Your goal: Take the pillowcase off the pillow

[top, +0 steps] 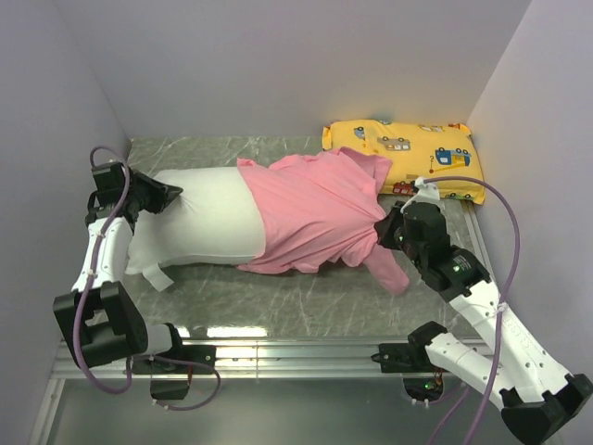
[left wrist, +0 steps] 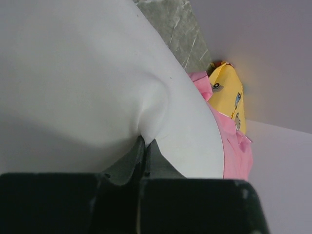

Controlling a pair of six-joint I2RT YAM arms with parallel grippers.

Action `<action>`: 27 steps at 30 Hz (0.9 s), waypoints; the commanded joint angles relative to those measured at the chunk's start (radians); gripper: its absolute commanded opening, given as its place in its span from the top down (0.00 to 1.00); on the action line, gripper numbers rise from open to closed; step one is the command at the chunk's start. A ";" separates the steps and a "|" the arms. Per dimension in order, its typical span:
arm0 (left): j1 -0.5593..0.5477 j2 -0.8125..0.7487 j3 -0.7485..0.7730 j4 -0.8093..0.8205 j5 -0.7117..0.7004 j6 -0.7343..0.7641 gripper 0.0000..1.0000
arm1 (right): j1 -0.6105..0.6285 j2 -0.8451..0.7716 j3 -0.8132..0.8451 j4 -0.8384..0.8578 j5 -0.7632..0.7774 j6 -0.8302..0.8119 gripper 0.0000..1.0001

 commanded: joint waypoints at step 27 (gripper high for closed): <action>-0.740 -0.577 -0.308 -0.113 -0.633 -0.288 0.19 | 0.203 0.211 0.024 0.036 0.039 -0.041 1.00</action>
